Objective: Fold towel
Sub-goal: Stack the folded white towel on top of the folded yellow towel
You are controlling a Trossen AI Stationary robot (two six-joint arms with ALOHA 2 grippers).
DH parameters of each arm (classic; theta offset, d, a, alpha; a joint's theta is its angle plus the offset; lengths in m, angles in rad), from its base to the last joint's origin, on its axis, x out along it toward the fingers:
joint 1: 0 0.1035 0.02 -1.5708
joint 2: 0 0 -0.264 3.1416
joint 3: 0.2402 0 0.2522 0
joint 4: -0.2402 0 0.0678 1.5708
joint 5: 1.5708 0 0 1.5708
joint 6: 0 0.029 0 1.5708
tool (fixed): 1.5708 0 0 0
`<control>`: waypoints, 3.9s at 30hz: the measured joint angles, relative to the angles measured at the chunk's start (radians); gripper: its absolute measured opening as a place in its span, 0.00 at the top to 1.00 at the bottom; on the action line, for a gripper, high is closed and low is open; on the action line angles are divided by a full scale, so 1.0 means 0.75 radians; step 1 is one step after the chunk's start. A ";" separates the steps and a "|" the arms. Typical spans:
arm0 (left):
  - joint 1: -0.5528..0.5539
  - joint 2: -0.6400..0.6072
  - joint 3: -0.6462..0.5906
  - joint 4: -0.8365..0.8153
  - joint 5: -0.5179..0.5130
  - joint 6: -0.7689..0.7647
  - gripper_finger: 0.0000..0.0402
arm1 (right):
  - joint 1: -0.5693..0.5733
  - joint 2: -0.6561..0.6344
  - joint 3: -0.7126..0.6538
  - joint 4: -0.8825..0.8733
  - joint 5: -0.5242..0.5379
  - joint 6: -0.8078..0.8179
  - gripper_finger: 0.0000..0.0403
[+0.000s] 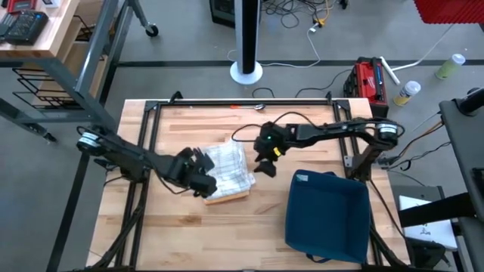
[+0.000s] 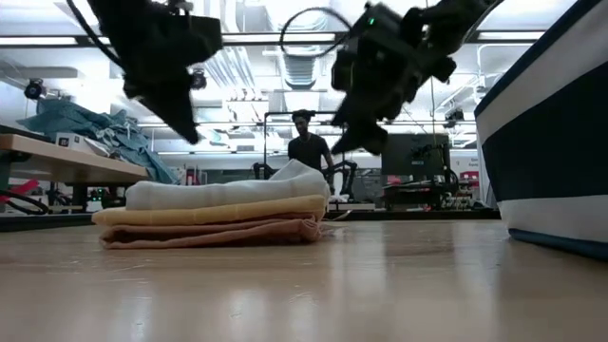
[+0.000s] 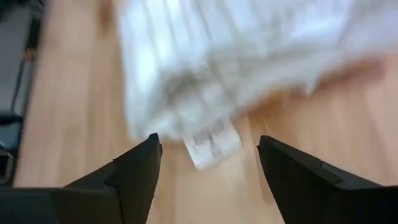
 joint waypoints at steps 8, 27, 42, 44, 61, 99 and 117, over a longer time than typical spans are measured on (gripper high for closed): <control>-0.008 0.021 -0.194 0.616 -0.133 0.237 1.00 | 0.011 -0.143 -0.022 0.168 0.001 -0.029 0.33; -0.006 0.023 -0.218 1.158 -0.145 0.711 1.00 | 0.020 -0.117 0.063 0.164 -0.002 -0.126 0.44; -0.006 0.031 -0.258 1.375 -0.109 0.778 0.94 | 0.020 -0.118 0.141 0.158 -0.001 -0.126 0.39; -0.006 0.029 -0.285 1.445 -0.102 0.763 0.94 | 0.020 -0.118 0.153 0.161 -0.001 -0.126 0.38; 0.012 0.029 -0.320 1.520 -0.055 0.696 0.93 | 0.020 -0.118 0.190 0.159 -0.001 -0.126 0.37; 0.052 0.024 -0.329 1.753 -0.142 0.715 0.93 | 0.018 -0.124 0.187 0.157 -0.525 -0.529 0.36; 0.041 -0.084 -0.338 1.136 0.044 0.463 0.96 | 0.044 -0.118 0.187 0.200 -0.526 -0.161 0.42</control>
